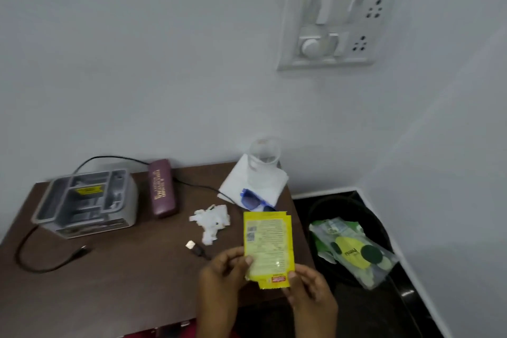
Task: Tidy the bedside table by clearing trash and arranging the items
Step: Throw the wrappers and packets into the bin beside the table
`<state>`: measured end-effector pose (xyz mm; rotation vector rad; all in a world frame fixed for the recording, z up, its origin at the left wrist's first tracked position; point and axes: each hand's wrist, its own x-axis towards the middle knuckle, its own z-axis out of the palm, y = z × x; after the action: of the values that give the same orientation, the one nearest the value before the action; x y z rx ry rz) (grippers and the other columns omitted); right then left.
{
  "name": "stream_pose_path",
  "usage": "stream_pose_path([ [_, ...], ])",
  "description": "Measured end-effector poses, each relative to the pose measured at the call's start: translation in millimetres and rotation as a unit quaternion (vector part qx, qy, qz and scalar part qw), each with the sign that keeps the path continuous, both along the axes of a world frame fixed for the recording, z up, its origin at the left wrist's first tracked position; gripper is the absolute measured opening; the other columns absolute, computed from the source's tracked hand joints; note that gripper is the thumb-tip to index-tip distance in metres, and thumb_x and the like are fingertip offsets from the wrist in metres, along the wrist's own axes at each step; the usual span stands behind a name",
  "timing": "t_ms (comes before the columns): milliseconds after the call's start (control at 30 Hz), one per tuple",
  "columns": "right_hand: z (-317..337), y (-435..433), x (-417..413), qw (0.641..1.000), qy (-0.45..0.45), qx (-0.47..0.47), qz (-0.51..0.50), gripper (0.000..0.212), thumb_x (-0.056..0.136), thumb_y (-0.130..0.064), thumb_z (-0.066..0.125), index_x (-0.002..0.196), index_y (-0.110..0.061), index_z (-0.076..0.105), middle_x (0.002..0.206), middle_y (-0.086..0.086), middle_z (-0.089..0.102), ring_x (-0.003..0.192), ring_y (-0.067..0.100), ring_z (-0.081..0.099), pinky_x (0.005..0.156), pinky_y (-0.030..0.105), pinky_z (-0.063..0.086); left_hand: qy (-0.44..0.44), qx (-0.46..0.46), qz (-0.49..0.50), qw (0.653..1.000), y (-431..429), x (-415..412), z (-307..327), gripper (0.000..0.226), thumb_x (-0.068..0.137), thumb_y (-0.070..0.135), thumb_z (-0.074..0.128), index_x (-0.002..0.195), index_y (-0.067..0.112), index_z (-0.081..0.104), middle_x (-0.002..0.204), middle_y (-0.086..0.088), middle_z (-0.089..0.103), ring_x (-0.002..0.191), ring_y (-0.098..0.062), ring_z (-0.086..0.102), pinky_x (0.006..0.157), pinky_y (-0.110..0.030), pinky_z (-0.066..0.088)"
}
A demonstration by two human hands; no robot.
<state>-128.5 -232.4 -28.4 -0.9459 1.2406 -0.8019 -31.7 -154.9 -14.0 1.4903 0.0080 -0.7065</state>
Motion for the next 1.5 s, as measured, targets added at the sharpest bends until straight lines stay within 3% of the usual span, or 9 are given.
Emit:
stream_pose_path([
  [267, -24.6, -128.3, -38.1, 0.977, -0.003, -0.007, -0.214, 0.010, 0.087, 0.003, 0.056, 0.095, -0.003, 0.057, 0.082, 0.007, 0.059, 0.075, 0.017, 0.058, 0.054, 0.016, 0.054, -0.014, -0.008, -0.092, 0.996, -88.5, -39.8, 3.9, 0.018, 0.081, 0.002, 0.066, 0.090, 0.018, 0.069, 0.076, 0.000, 0.069, 0.071, -0.005, 0.064, 0.063, -0.020, 0.053],
  [533, -141.0, -186.6, -38.9, 0.951, 0.223, 0.098, -0.188, 0.022, 0.083, -0.002, 0.057, 0.102, 0.001, 0.067, 0.107, 0.022, 0.066, 0.099, 0.040, 0.060, 0.087, 0.046, 0.049, 0.037, 0.031, -0.096, 0.994, -60.6, -29.4, -7.1, 0.017, 0.082, -0.002, 0.063, 0.085, 0.014, 0.068, 0.086, -0.007, 0.070, 0.083, -0.016, 0.062, 0.054, -0.016, 0.055],
  [633, -160.7, -177.8, -43.6, 0.957, 0.193, 0.111, -0.186, 0.023, 0.083, 0.005, 0.054, 0.104, 0.009, 0.062, 0.101, 0.024, 0.064, 0.093, 0.042, 0.059, 0.082, 0.039, 0.050, 0.039, 0.043, -0.081, 0.995, -38.6, -19.3, -12.4, 0.018, 0.082, -0.004, 0.063, 0.085, 0.012, 0.067, 0.079, -0.004, 0.072, 0.082, -0.016, 0.061, 0.052, -0.014, 0.055],
  [767, -148.8, -151.3, -45.4, 0.961, 0.090, 0.118, -0.232, 0.021, 0.089, 0.009, 0.044, 0.107, 0.013, 0.055, 0.088, 0.017, 0.059, 0.064, 0.020, 0.053, 0.045, 0.008, 0.046, 0.024, 0.058, -0.051, 0.997, -12.2, -8.3, -22.6, 0.019, 0.079, -0.007, 0.065, 0.085, 0.010, 0.069, 0.071, 0.001, 0.074, 0.084, -0.018, 0.062, 0.054, -0.012, 0.055],
  [867, -105.5, -124.4, -36.7, 0.957, 0.036, 0.090, -0.275, 0.017, 0.090, 0.007, 0.044, 0.101, 0.003, 0.057, 0.096, 0.020, 0.059, 0.079, 0.027, 0.061, 0.056, 0.013, 0.052, 0.001, 0.046, -0.020, 0.999, 6.0, 0.6, -19.6, 0.020, 0.079, -0.008, 0.065, 0.086, 0.009, 0.070, 0.065, 0.002, 0.074, 0.081, -0.019, 0.063, 0.058, -0.014, 0.055],
  [1167, -8.6, -27.2, 46.7, 0.995, 0.040, -0.095, 0.004, 0.013, 0.085, -0.008, 0.064, 0.088, -0.020, 0.063, 0.091, 0.007, 0.068, 0.080, 0.017, 0.067, 0.072, 0.023, 0.056, -0.079, 0.039, 0.116, 0.989, 48.3, 61.6, -13.2, 0.025, 0.083, -0.004, 0.061, 0.085, 0.021, 0.065, 0.087, -0.011, 0.067, 0.079, -0.021, 0.061, 0.059, -0.016, 0.057],
  [1300, -10.9, 3.0, 93.3, 0.945, 0.135, -0.191, 0.228, 0.038, 0.078, -0.009, 0.070, 0.112, -0.022, 0.061, 0.114, -0.003, 0.059, 0.103, 0.011, 0.059, 0.083, 0.012, 0.047, -0.272, 0.197, 0.029, 0.941, 44.4, 100.9, -27.7, 0.034, 0.080, 0.012, 0.069, 0.112, 0.020, 0.062, 0.113, -0.007, 0.061, 0.104, -0.023, 0.059, 0.094, -0.043, 0.049],
  [1400, -15.7, 10.4, 119.9, 0.873, 0.216, -0.264, 0.350, 0.063, 0.078, -0.010, 0.069, 0.135, -0.019, 0.044, 0.140, -0.004, 0.038, 0.129, 0.013, 0.040, 0.106, 0.022, 0.033, -0.364, 0.239, -0.068, 0.898, 32.4, 122.3, -33.3, 0.052, 0.079, 0.002, 0.067, 0.128, 0.013, 0.054, 0.119, -0.001, 0.050, 0.109, -0.018, 0.052, 0.097, -0.033, 0.043],
  [1500, -18.0, 7.3, 134.1, 0.839, 0.244, -0.298, 0.384, 0.061, 0.084, -0.009, 0.059, 0.139, -0.025, 0.037, 0.147, -0.007, 0.029, 0.134, 0.010, 0.032, 0.108, 0.018, 0.027, -0.390, 0.220, -0.144, 0.882, 25.3, 133.3, -35.9, 0.057, 0.076, -0.003, 0.067, 0.128, 0.016, 0.054, 0.117, 0.003, 0.050, 0.105, -0.011, 0.051, 0.094, -0.023, 0.043],
])
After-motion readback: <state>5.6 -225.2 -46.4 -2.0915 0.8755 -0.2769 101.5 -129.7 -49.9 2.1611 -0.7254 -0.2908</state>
